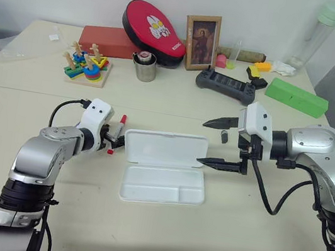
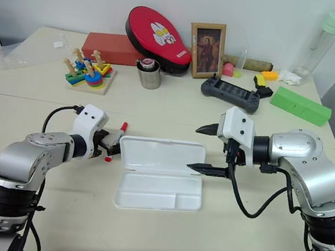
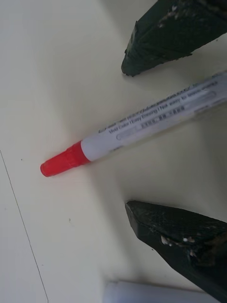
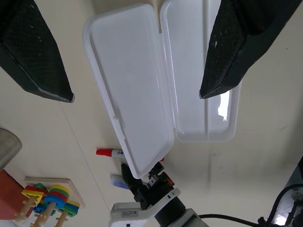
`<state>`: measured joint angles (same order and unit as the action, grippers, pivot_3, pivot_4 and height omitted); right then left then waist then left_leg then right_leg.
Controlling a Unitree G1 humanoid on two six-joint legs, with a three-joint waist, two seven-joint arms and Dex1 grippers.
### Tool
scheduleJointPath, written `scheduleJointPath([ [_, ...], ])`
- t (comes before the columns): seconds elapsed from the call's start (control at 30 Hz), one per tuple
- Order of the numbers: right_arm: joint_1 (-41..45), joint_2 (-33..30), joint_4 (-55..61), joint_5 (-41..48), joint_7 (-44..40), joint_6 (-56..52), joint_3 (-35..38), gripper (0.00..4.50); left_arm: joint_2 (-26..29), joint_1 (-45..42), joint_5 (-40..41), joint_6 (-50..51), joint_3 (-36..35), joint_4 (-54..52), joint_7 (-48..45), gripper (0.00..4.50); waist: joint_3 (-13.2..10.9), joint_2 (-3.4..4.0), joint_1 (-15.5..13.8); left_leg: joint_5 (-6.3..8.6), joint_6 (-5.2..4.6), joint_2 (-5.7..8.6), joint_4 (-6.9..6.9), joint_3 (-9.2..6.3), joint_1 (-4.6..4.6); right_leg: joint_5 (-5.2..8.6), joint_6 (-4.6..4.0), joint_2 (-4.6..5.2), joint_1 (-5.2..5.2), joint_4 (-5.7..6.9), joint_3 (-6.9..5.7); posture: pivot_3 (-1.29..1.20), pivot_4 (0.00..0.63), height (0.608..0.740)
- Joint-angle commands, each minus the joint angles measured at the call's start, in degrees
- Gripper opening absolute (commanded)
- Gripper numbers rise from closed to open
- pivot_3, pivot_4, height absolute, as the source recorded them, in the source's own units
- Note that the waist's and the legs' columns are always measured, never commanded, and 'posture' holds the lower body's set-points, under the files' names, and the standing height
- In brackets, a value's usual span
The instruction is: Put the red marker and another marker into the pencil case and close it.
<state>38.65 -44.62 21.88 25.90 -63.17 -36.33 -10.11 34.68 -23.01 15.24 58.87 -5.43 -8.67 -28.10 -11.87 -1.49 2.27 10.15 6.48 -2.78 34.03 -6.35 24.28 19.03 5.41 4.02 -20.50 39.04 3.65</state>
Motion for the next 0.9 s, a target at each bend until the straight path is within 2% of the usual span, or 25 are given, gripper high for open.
scheduleJointPath([
  [0.03,0.31,-0.32,0.96,0.24,0.27,0.59,1.71,4.5,-0.55,1.22,1.01,2.05,-1.43,-0.46,0.68,3.69,0.0,0.0,0.02,0.0,0.0,0.0,0.0,0.0,0.0,0.0,0.0,0.0,0.0,0.0,0.0,0.0,0.15,0.74],
  [0.23,0.38,-0.31,0.96,0.13,0.33,0.6,1.62,4.5,-1.09,1.44,1.7,3.41,-2.09,-1.0,1.39,2.38,0.0,0.0,0.01,0.0,0.0,0.0,0.0,0.0,0.0,0.0,0.0,0.0,0.01,-0.01,0.0,0.0,0.15,0.74],
  [0.57,0.18,-0.46,1.18,0.1,0.17,0.8,1.61,4.5,-0.6,1.82,1.48,3.84,-2.33,-1.54,1.29,0.49,0.0,0.0,-0.15,0.0,0.0,0.0,0.0,0.0,-0.01,0.0,0.0,0.0,0.03,-0.01,0.0,0.0,0.15,0.74],
  [0.9,-0.84,-2.15,1.69,0.15,-1.68,1.52,1.72,4.5,1.37,3.06,2.04,3.25,-2.52,-2.94,-0.18,0.42,0.0,0.0,-0.14,0.0,0.0,0.0,0.0,0.0,-0.02,0.0,0.0,0.0,0.03,-0.02,0.0,0.0,0.15,0.74],
])
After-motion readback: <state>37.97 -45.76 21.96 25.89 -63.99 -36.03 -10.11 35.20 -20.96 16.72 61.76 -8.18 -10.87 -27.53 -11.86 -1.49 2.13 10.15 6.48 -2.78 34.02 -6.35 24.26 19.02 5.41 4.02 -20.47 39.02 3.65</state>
